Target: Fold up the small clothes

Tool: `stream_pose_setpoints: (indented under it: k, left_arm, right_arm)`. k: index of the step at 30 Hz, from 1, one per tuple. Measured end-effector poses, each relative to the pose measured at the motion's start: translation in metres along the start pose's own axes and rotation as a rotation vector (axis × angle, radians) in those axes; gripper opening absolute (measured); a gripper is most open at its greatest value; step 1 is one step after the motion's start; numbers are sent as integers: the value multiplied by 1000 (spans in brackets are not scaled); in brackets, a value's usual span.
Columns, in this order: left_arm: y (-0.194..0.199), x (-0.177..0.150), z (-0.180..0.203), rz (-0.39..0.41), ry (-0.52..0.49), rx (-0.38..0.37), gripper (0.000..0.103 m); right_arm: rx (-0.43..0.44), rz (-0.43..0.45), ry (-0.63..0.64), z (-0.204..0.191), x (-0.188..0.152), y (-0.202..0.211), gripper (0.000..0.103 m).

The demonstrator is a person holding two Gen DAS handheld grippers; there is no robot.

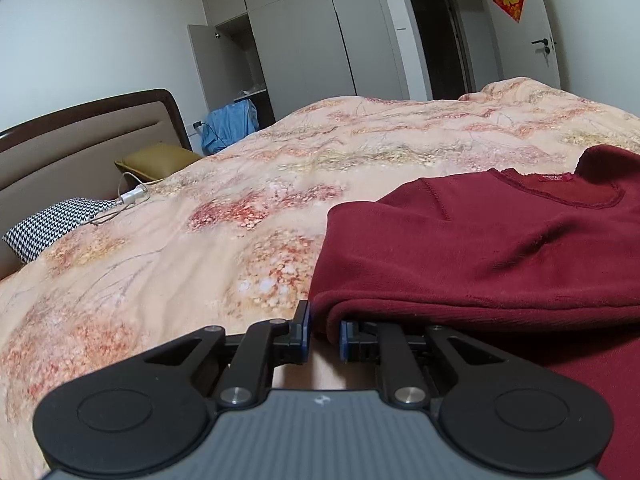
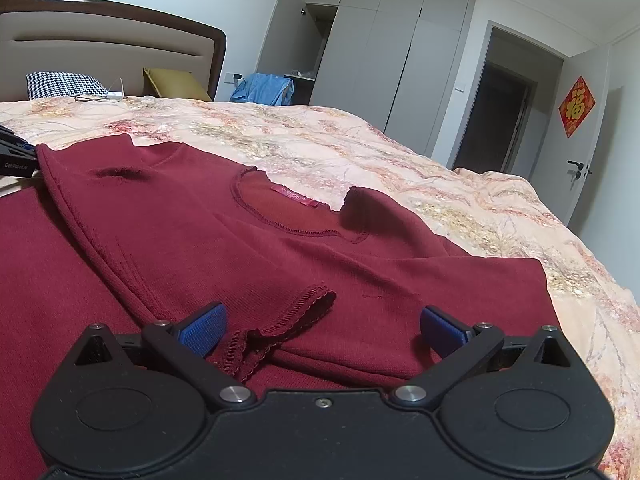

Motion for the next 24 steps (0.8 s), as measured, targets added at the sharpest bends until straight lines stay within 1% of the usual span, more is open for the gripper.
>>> stream_pose_setpoints:
  k: [4,6,7,8,9,10,13,15,16,17,20,24]
  left_arm:
    - [2,-2,0,-11,-5,-11,15]
    - [5,-2,-2,-11,3,-27,20]
    - [7,-2,-3,-18,7,-33,28]
    - [10,-4,-6,-26,11,-32,45]
    - [14,-5,-8,-32,16,-27,55]
    - [19,-7,-10,-28,22,-17,69]
    - [36,-18,-18,-30,26,4,72]
    - [52,-27,-25,-35,52,15,79]
    - [61,-32,-29,-37,68,23,86]
    - [71,-36,-33,-35,86,24,89]
    - [100,-53,-39,-55,127,10,92]
    - [138,-74,-40,-82,162,-16,98]
  right_arm:
    - [-4,1,6,-1,-1,-1,102]
    - [-4,1,6,-1,0,-1,102]
    - [-4,1,6,-1,0,-1,102]
    - [-3,3,8,-2,0,0,102]
    - [-3,3,10,-2,0,1,102]
    - [-2,0,15,-3,1,3,102]
    - [-3,-9,49,-6,-1,16,102]
    - [-13,0,83,-8,-5,33,102]
    - [-12,1,99,-9,-9,42,102]
    - [-9,-6,117,-11,-12,51,102]
    - [-45,-8,179,-15,-29,82,102]
    - [-67,-2,193,-18,-55,123,102]
Point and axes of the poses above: each gripper's, at about its wrist camera, not at the fingertips, and y roughly against the way its jaws point, z to its right, x to its top, the point moved 6 cm from there along -y, roughly the way its jaws point, and after that the axes turned 7 degrees about x, right-handed, at the moved point
